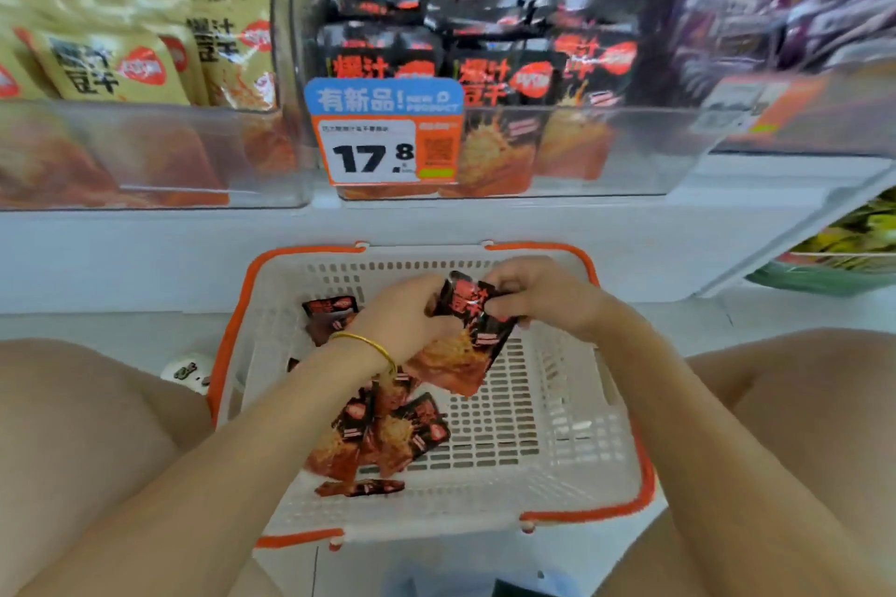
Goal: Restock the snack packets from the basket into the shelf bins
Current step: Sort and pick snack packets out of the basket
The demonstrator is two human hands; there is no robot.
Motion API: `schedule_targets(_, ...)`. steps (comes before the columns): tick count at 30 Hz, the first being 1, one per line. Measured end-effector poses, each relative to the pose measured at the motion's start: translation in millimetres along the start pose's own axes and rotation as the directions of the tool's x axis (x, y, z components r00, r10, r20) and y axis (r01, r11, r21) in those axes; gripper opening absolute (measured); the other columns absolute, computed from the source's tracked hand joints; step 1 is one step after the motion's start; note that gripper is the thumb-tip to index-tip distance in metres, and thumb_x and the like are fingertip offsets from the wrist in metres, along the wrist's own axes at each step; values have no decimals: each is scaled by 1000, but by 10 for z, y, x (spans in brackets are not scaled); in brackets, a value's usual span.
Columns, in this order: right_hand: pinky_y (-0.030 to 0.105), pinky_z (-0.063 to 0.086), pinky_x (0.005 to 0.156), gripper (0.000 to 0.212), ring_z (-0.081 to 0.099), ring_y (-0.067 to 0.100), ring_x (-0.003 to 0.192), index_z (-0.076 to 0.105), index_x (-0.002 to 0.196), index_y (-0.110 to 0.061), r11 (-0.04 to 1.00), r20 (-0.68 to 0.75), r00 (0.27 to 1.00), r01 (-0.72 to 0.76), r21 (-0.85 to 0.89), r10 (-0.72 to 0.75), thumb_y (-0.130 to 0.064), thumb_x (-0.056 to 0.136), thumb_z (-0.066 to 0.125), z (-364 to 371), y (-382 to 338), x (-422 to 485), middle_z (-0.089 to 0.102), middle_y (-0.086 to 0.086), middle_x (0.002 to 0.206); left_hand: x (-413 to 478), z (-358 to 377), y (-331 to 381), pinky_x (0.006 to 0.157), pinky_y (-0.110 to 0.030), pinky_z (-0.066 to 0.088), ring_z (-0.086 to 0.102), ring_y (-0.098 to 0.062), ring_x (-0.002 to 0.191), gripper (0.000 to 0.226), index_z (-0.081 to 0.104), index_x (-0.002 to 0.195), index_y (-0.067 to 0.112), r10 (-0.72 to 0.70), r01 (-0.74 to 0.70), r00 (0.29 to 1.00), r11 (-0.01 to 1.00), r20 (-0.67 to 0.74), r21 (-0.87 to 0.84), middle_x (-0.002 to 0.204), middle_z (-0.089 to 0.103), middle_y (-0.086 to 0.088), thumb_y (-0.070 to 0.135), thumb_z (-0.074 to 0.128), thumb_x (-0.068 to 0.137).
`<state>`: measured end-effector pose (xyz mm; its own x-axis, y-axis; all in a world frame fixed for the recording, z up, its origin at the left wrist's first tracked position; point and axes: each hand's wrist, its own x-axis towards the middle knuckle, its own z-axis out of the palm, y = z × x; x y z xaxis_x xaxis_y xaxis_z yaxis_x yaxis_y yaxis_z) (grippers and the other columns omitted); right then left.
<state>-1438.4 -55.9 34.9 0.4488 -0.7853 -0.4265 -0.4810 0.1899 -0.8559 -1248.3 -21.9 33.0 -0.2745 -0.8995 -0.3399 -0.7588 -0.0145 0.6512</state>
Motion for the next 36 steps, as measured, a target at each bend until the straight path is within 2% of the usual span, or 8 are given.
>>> schedule_targets(6, 17, 41, 45, 34, 54, 4, 52, 59, 86, -24, 968, -316, 919, 251, 12, -235, 6, 76, 70, -544, -583, -825, 61, 0, 68, -145, -352, 1019, 65, -23, 36, 49, -10, 76, 16, 53, 92, 21, 298, -328, 898, 944, -323, -42, 78, 49, 12, 17, 67, 86)
schedule_targets(11, 23, 46, 53, 37, 49, 12, 62, 47, 86, -25, 835, -695, 559, 540, -109, -452, -2, 71, 72, -1092, -1158, -1034, 54, -8, 68, -148, -710, 1421, 86, -31, 39, 54, -26, 99, 26, 59, 108, 10, 533, -406, 557, 844, -637, 350, 102, 59, -1, 16, 59, 83)
schedule_targets(15, 37, 50, 62, 39, 48, 7, 63, 39, 88, -26, 819, -696, 472, 483, -310, -541, 1, 78, 65, -1291, -1380, -845, 47, -8, 74, 13, -799, 1331, 100, -46, 39, 48, -38, 121, 41, 60, 114, 4, 587, -223, 643, 758, -492, 613, 130, 53, -19, 15, 58, 74)
schedule_targets(23, 26, 41, 73, 38, 55, 27, 91, 47, 113, -7, 827, -593, 675, 46, -560, -440, -7, 82, 68, -1119, -1179, -292, 54, 12, 109, 87, -691, 1179, 109, -52, 27, 43, -40, 129, 52, 60, 118, -1, 623, -138, 663, 647, -415, 750, 138, 47, -23, -4, 73, 68)
schedule_targets(29, 42, 44, 87, 41, 52, 34, 104, 45, 113, -4, 813, -713, 538, -85, -576, -450, -14, 82, 71, -1024, -1171, -310, 46, 16, 119, 1, -642, 1077, 107, -49, 36, 45, -37, 125, 36, 62, 110, -2, 746, -229, 510, 597, -427, 769, 132, 53, -21, -11, 58, 75)
schedule_targets(33, 37, 43, 70, 17, 53, 27, 84, 53, 94, -5, 726, -700, 196, 145, -672, -687, -5, 80, 62, -558, -1018, -511, 53, 11, 96, -141, -511, 683, 95, -43, 42, 49, -33, 111, 36, 65, 105, 2, 767, -270, 453, 604, -454, 750, 119, 60, -16, -9, 51, 74)
schedule_targets(34, 36, 42, 66, 13, 53, 25, 80, 54, 92, -6, 712, -681, 208, 202, -673, -702, -6, 81, 59, -332, -916, -520, 53, 8, 93, -167, -470, 508, 92, -43, 43, 50, -32, 109, 35, 65, 103, 2, 750, -262, 492, 612, -443, 746, 116, 61, -16, -8, 52, 73)
schedule_targets(36, 35, 43, 61, 12, 55, 24, 78, 55, 96, -9, 733, -605, 438, 226, -642, -665, -11, 85, 56, 116, -652, -385, 55, 5, 94, -189, -391, 95, 81, -42, 46, 49, -30, 105, 33, 66, 99, 5, 675, -211, 611, 642, -413, 737, 112, 63, -14, -4, 54, 69)
